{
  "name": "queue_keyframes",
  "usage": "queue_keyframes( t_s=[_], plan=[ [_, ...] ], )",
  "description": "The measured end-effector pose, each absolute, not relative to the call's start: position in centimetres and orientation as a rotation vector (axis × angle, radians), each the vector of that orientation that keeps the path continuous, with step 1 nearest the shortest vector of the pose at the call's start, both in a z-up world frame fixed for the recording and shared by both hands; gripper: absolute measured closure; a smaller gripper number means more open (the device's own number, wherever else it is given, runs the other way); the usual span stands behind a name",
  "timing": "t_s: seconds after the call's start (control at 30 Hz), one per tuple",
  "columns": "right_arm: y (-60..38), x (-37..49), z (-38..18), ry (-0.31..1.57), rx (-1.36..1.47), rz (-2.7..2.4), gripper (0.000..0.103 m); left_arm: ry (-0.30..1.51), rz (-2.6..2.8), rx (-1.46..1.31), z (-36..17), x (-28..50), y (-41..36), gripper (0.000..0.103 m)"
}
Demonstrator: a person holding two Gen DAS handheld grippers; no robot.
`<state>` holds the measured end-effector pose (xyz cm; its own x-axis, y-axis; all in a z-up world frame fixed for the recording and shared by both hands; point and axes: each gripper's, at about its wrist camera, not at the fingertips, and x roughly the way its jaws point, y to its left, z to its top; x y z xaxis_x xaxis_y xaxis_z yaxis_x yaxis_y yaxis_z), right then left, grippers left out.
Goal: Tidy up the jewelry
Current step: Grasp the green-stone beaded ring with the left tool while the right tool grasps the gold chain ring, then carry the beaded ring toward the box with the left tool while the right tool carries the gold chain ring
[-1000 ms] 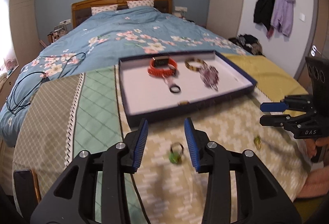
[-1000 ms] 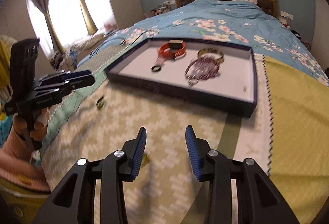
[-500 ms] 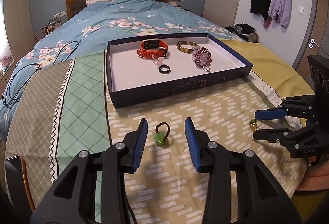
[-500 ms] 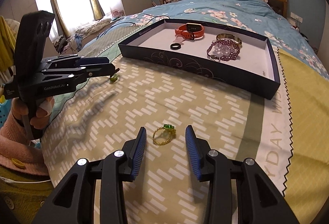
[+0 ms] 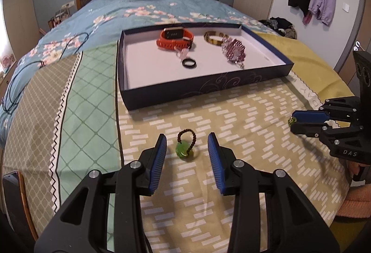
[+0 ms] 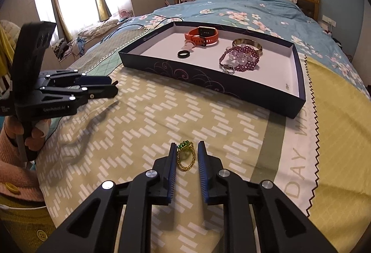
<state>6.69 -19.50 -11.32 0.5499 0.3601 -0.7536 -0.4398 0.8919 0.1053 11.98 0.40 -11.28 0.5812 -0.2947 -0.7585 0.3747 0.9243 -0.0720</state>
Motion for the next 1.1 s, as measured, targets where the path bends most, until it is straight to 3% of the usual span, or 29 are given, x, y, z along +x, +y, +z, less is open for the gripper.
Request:
queue_keyframes(
  t_s=[0.2,0.27,0.4,1.1],
  plan=[
    [-19.4,7.0,-11.3,0.875,-0.096,0.477,0.086,0.893,-0.396,0.086,-11.7,12.3,0.4,0.071],
    [-19.3,7.1,-11.3,0.875,-0.099,0.473,0.090,0.893,-0.394,0.088,-11.7,12.2,0.2,0.081],
    [-19.2,7.3,-11.2,0.870,-0.100,0.470,0.091,0.891,-0.391,0.087,-11.8,12.0,-0.1,0.087],
    [-20.1,8.1,-7.7,0.703,0.000,0.463,0.091,0.745,-0.429,0.026,-7.5,11.0,-1.7,0.087]
  ],
)
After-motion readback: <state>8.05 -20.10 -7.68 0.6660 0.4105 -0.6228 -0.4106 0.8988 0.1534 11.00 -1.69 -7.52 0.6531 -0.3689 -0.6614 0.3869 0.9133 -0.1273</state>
